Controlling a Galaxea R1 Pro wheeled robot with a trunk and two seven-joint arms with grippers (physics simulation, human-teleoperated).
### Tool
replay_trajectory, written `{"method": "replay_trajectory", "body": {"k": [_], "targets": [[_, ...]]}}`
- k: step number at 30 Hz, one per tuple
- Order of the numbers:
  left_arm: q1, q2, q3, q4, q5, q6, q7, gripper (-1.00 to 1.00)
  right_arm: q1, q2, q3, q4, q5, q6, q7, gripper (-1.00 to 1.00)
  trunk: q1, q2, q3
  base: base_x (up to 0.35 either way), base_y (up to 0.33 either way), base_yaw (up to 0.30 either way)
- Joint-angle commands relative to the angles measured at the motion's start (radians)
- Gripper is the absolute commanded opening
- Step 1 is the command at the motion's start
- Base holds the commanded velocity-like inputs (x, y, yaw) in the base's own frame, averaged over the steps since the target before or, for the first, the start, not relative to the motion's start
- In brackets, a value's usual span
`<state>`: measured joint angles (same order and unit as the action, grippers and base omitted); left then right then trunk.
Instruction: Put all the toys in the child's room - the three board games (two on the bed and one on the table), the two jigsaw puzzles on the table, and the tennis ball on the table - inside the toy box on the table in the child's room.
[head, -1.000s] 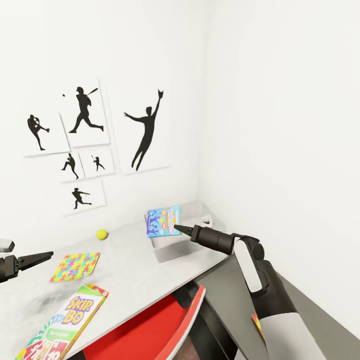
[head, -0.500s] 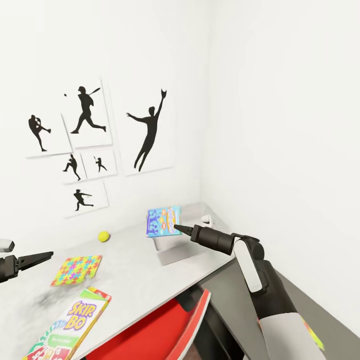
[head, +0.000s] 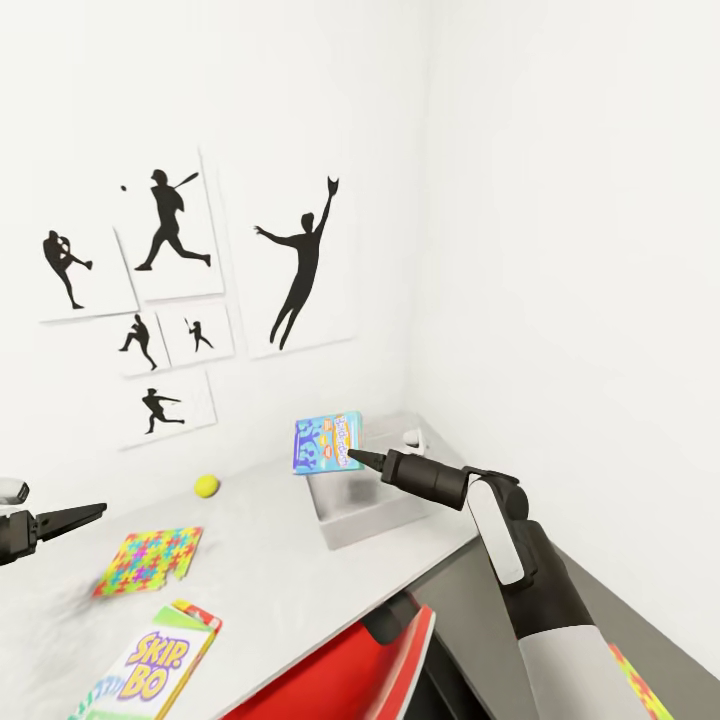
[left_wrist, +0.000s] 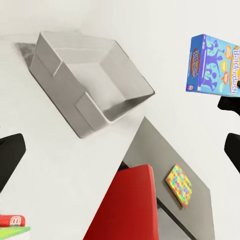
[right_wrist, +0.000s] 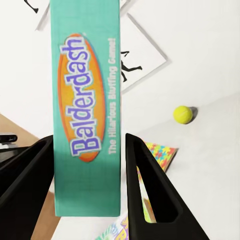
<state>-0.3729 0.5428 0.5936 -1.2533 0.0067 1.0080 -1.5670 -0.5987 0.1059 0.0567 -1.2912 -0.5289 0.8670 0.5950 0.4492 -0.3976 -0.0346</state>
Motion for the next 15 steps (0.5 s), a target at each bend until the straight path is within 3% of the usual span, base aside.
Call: {"method": "replay_trajectory", "body": {"k": [1,15], "targets": [[-0.001,0.0,0.0,0.0,-0.001,0.011,-0.004,1.0,-0.001,0.0,-0.001,0.0,-0.002,0.006,0.002,-1.0,0.001,-0.002,-0.002,0.063,0.007,0.0],[0.0,0.0,0.0,0.0,-0.001,0.011,-0.004,1.0,-0.001,0.0,-0.001,0.002,-0.002,0.006,0.002,-1.0,0.001,-0.002,-0.002,0.05,0.03,0.0]]}}
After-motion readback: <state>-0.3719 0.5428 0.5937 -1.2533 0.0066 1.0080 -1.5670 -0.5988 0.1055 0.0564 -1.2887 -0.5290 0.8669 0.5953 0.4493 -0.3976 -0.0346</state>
